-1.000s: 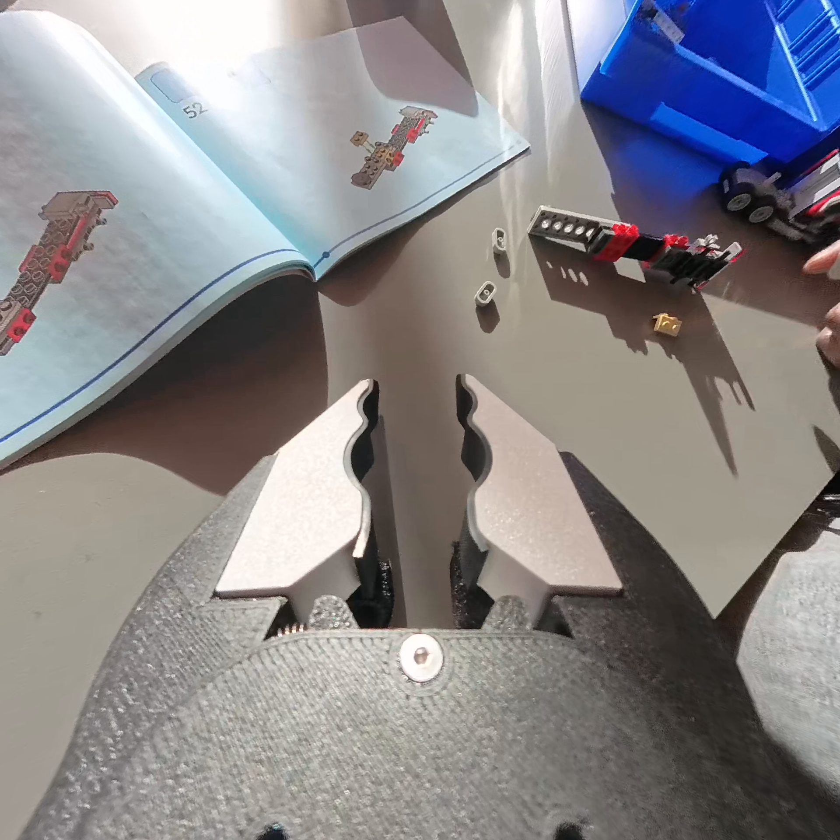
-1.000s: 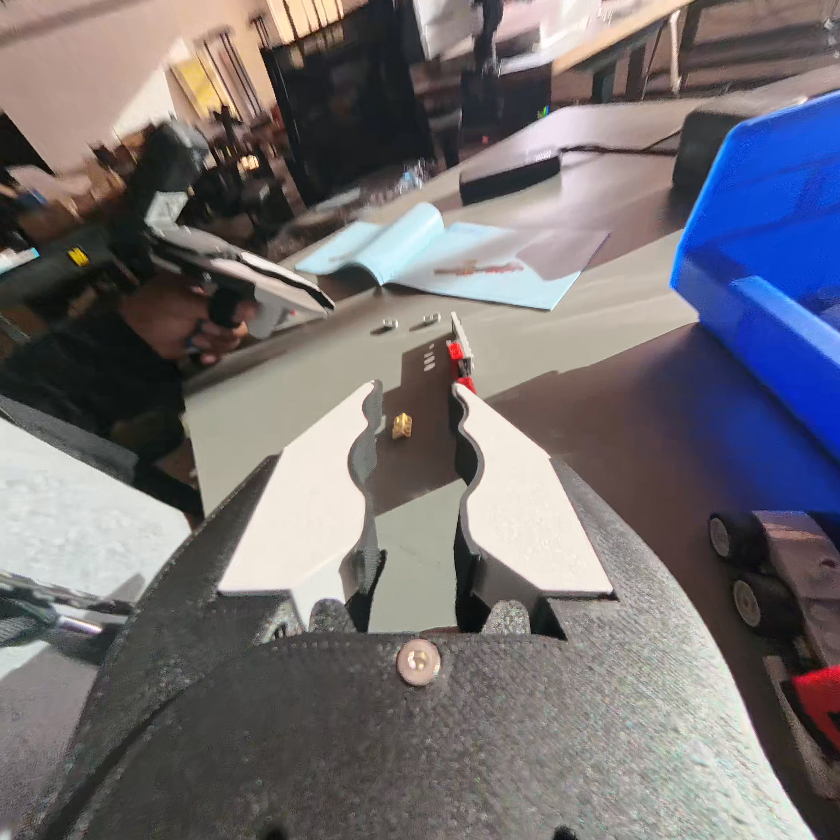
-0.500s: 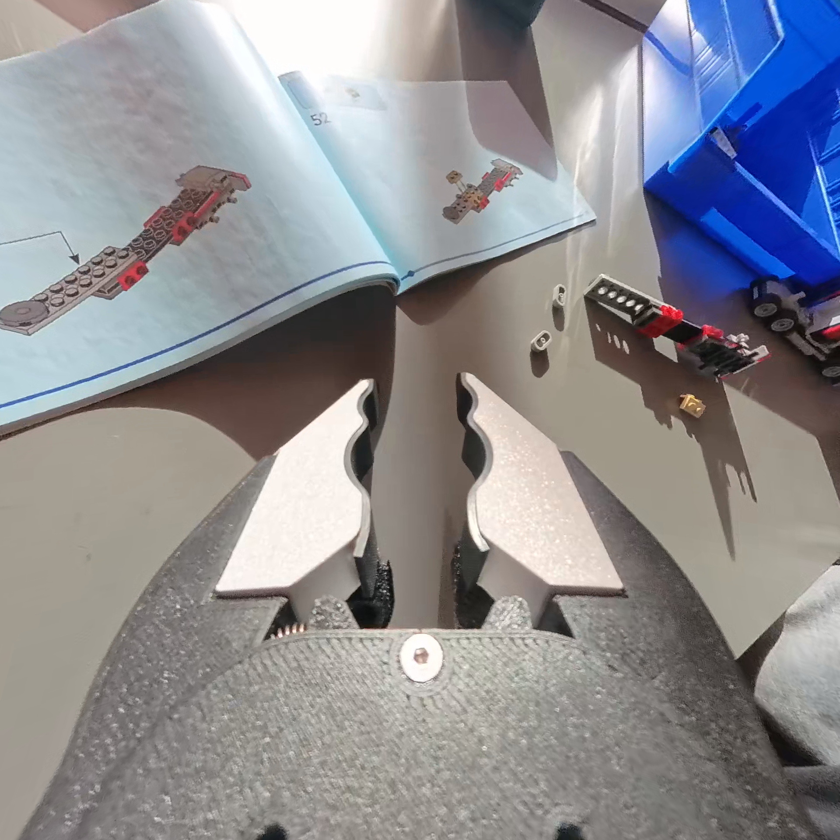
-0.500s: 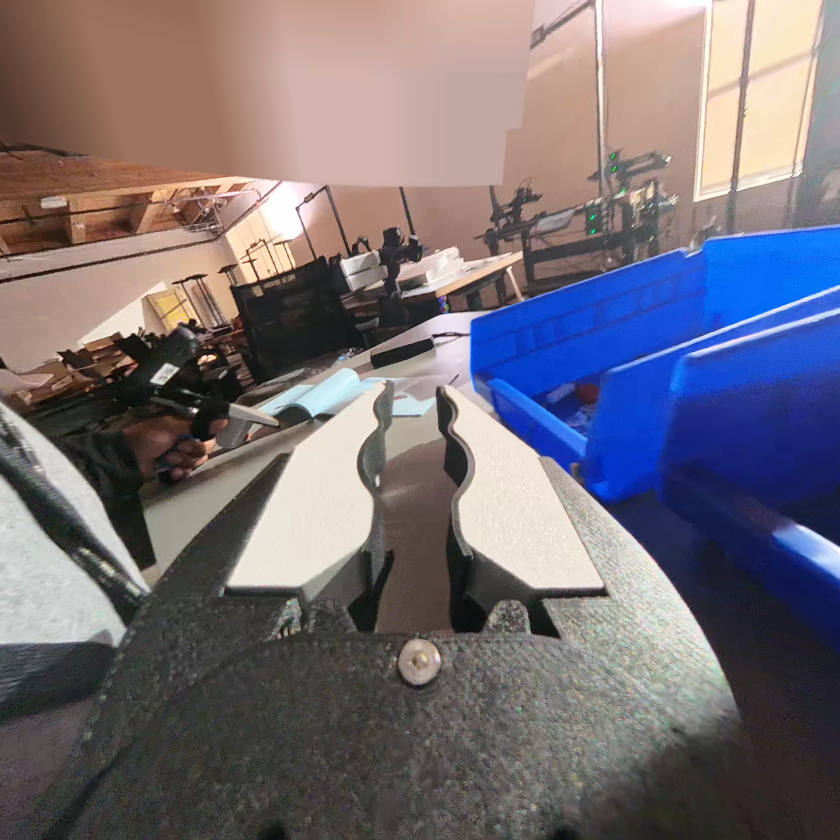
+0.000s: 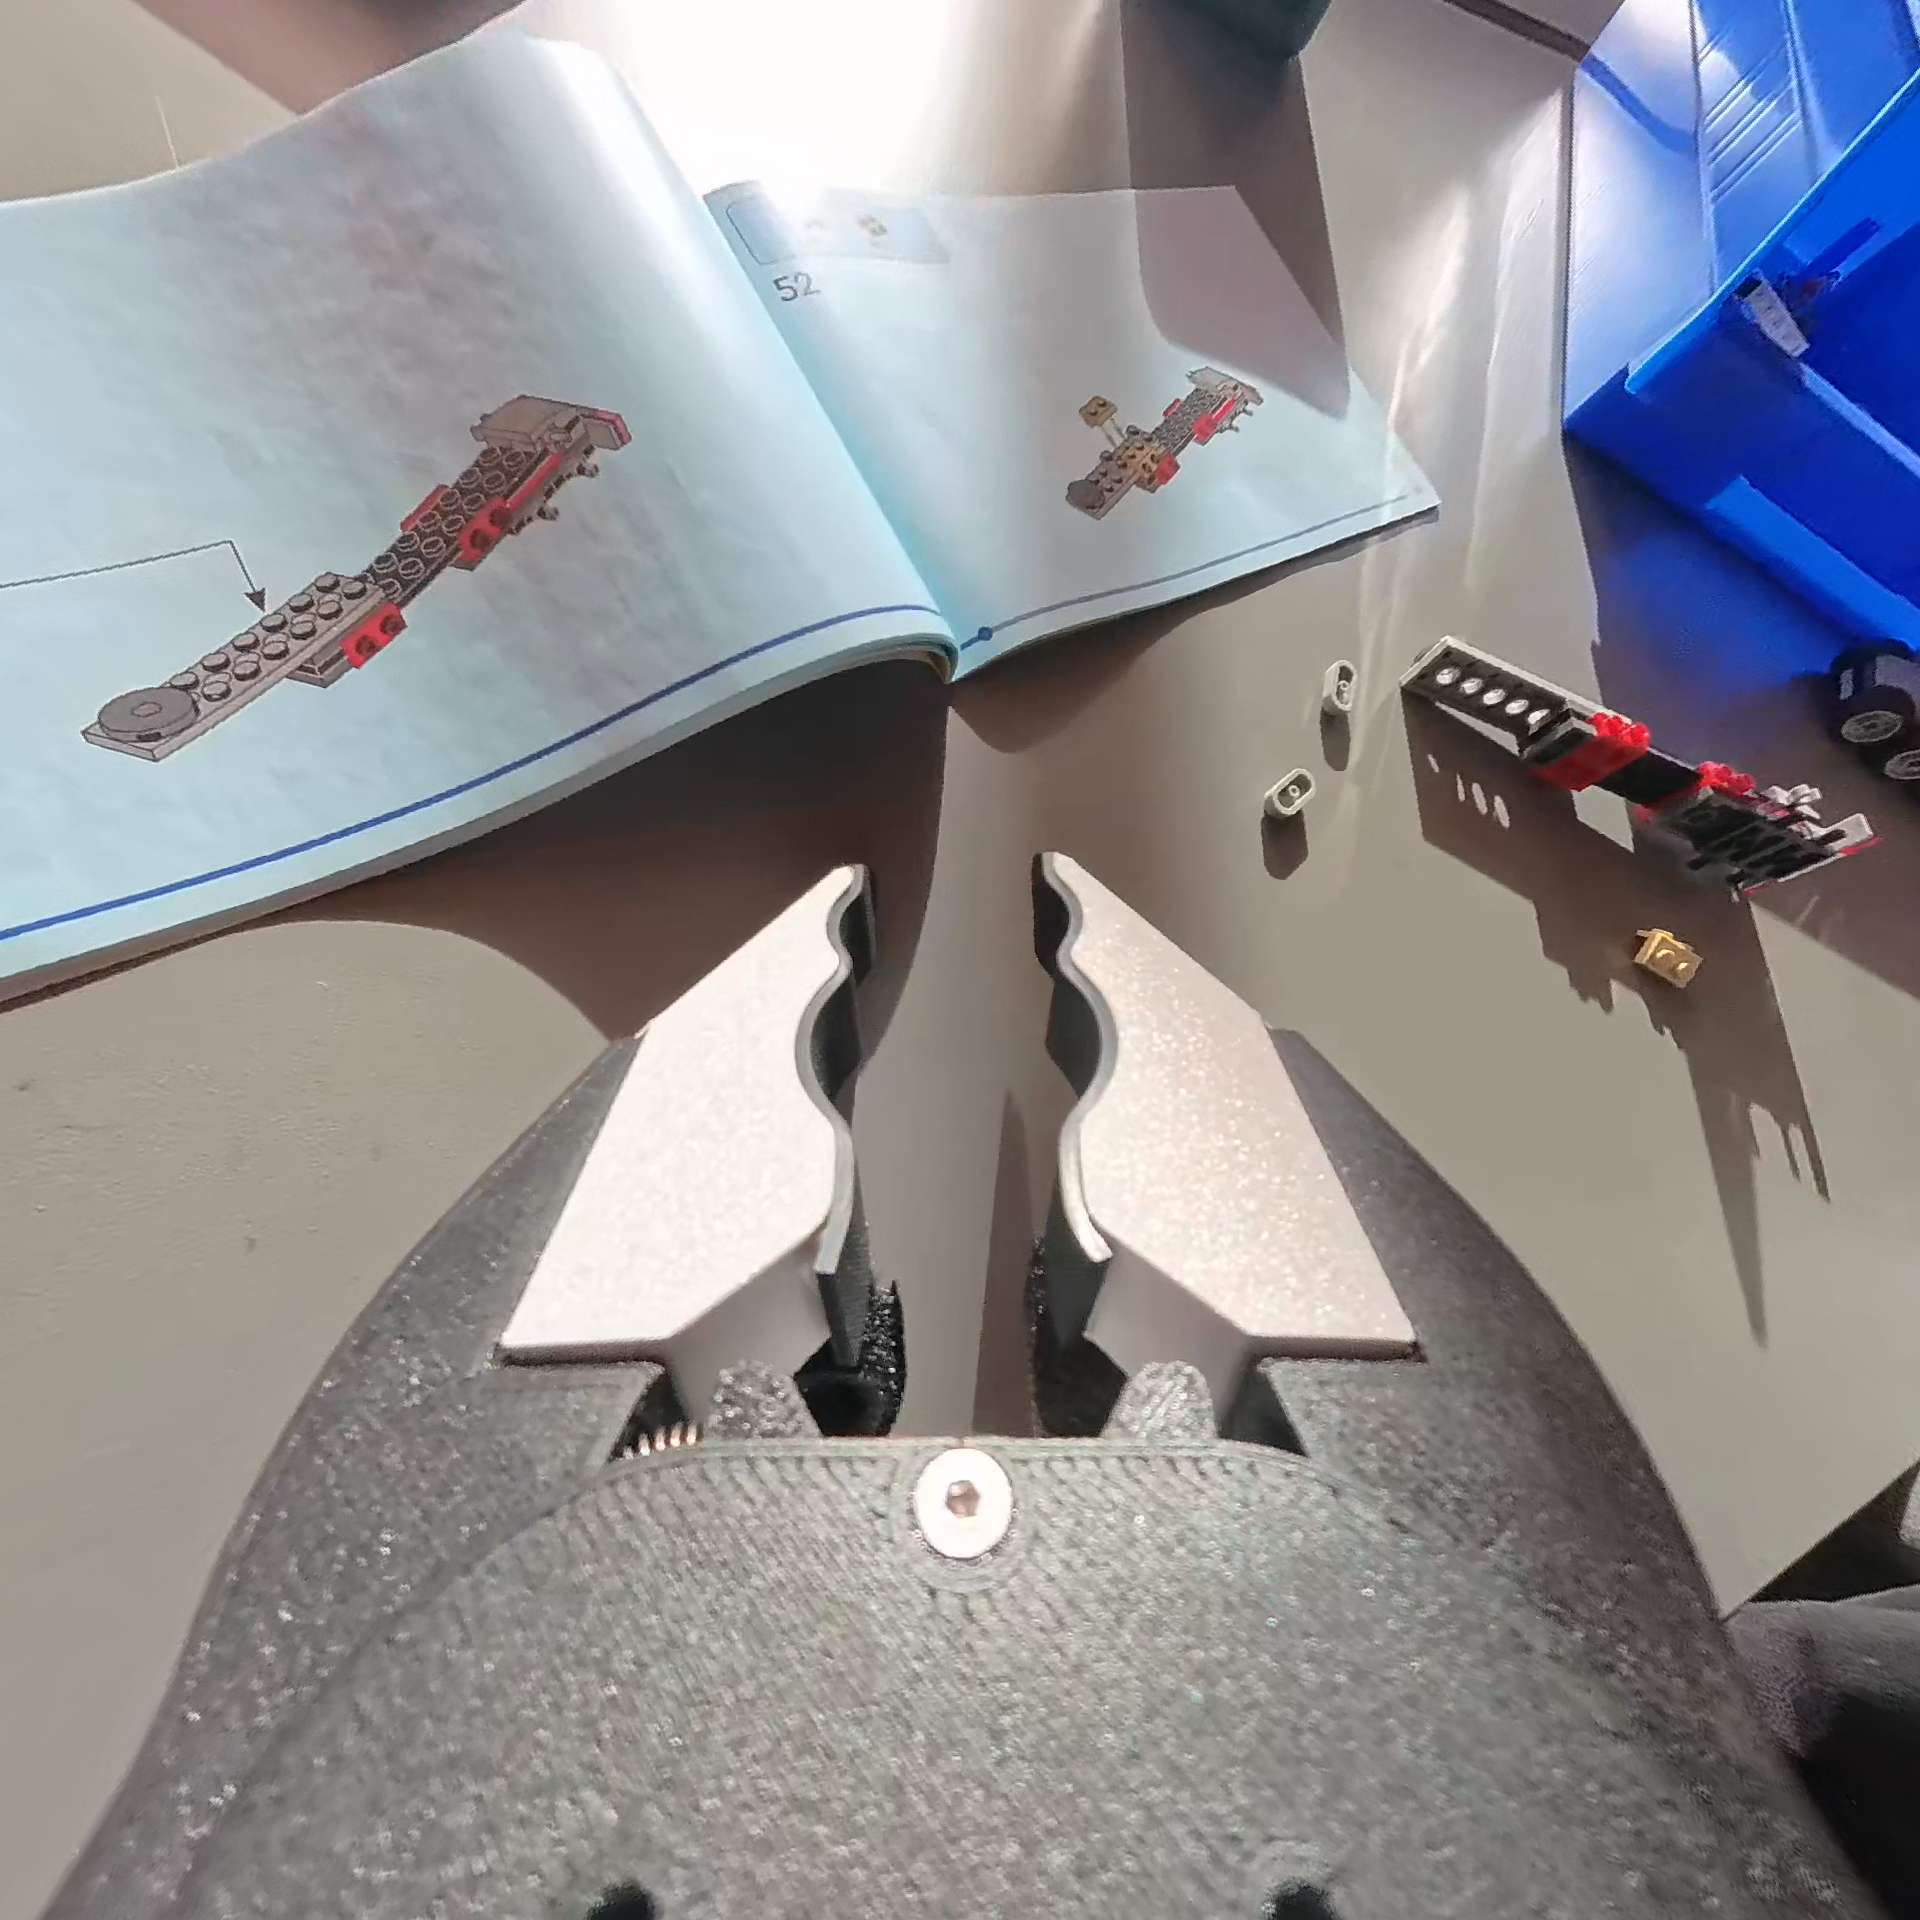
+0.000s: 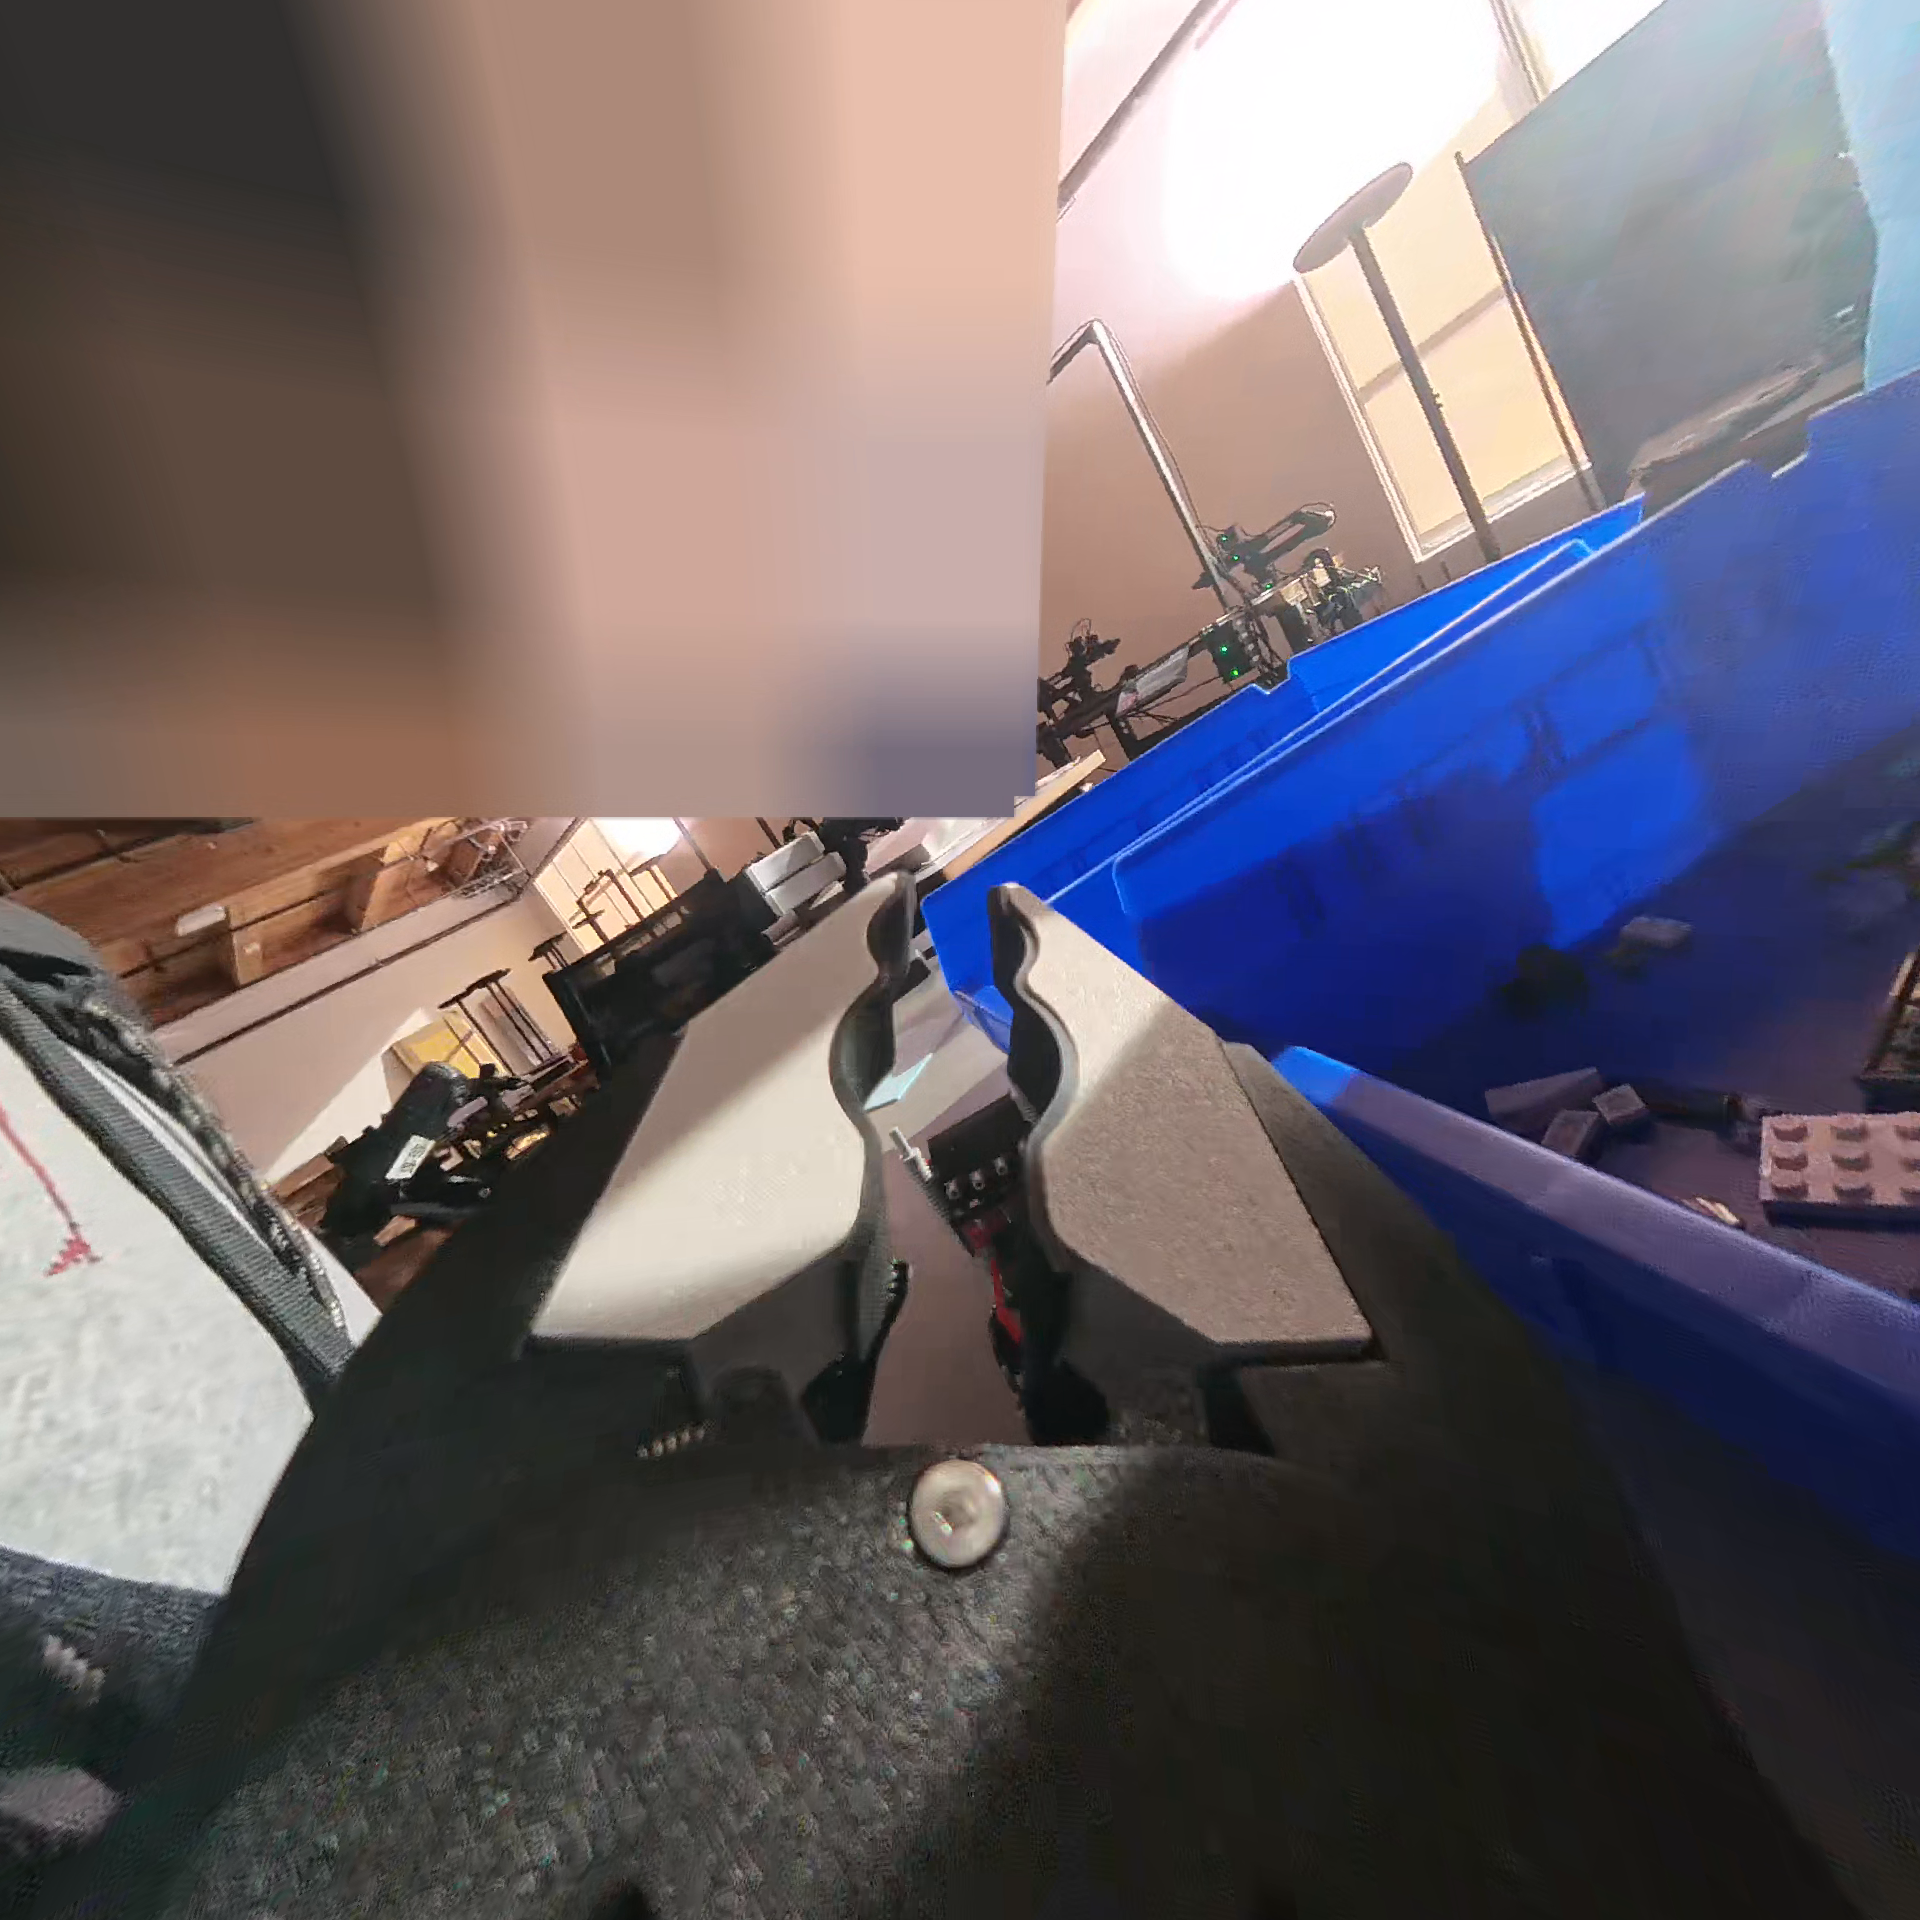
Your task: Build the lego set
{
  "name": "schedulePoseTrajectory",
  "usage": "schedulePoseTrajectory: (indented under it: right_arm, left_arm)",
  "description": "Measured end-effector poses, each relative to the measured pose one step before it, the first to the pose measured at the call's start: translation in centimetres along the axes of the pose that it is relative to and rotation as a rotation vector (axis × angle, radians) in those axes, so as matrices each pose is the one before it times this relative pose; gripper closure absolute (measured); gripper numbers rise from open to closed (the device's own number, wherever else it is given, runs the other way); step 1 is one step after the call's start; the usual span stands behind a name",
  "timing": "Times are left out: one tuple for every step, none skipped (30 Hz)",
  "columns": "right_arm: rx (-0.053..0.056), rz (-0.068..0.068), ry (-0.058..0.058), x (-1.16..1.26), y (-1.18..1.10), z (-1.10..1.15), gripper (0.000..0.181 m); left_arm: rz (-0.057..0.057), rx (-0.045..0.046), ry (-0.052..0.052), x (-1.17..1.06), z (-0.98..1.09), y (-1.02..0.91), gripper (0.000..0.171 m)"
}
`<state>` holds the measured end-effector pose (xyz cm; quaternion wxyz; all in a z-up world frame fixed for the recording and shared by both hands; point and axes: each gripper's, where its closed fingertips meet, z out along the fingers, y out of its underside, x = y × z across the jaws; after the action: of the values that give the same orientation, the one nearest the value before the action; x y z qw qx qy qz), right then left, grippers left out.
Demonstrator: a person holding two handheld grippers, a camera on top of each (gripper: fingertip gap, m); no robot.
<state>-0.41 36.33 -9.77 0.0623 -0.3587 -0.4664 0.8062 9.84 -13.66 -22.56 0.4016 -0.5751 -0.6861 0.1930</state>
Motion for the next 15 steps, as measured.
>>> schedulePoseTrajectory:
  right_arm:
    - [-0.0068,0.0058,0.0124,0.226,0.089,0.029,0.167]
    - [-0.0135,-0.0026,0.021,0.302,0.163,0.057,0.167]
    - [-0.0133,-0.0089,0.0258,0.331,0.164,0.069,0.167]
    - [-0.0038,-0.0075,0.0233,0.28,0.053,0.043,0.167]
    - [-0.0038,-0.0075,0.0219,0.247,0.074,0.045,0.167]
    - [-0.0113,-0.0133,0.0267,0.292,0.149,0.064,0.167]
    - [-0.0121,-0.0166,0.0245,0.236,0.164,0.071,0.167]
    - [-0.0066,-0.011,0.016,0.105,0.121,0.092,0.168]
    - [-0.0083,-0.008,0.0134,0.103,0.143,0.083,0.168]
    - [-0.0073,-0.0065,0.0128,0.106,0.126,0.096,0.169]
    - [-0.0061,-0.0061,0.0095,0.06,0.1,0.069,0.17]
    - [-0.0059,-0.0054,0.0084,0.056,0.097,0.07,0.171]
    - [-0.0044,-0.0046,0.006,0.027,0.077,0.058,0.172]
    - [-0.0028,-0.0041,0.0039,0.012,0.052,0.041,0.172]
    - [-0.0018,-0.0032,0.0034,0.016,0.036,0.02,0.173]
  left_arm:
    - [0.0025,0.00015,-0.005,-0.037,0.005,0.004,0.14]
    - [0.0024,-0.00082,-0.0029,-0.016,0.019,-0.004,0.14]
    - [0.0,-0.00091,0.0004,-0.006,0.013,0.005,0.14]
    - [-0.0031,-0.00014,0.0034,0.0,-0.001,-0.015,0.14]
    - [-0.0042,0.00029,0.005,-0.002,-0.005,-0.016,0.14]
    - [-0.0036,0.00022,0.0054,0.01,-0.012,-0.006,0.14]
    - [-0.0023,-0.00031,0.0065,0.043,-0.003,0.003,0.14]
    - [-0.0004,-0.00093,0.0054,0.047,0.001,0.006,0.14]
    - [0.0017,-0.00151,0.0042,0.053,0.013,0.018,0.14]
    - [0.0034,-0.00179,0.0039,0.068,0.012,0.023,0.14]
    - [0.0039,-0.00164,0.0036,0.073,0.009,0.016,0.14]
    - [0.0046,-0.00136,0.0027,0.074,0.008,0.024,0.14]
    - [0.0049,-0.00083,0.001,0.049,0.004,0.022,0.14]
    - [0.0037,-0.00012,0.0004,0.043,0.001,0.002,0.14]
    - [0.0021,0.00069,-0.0001,0.016,-0.002,-0.003,0.141]
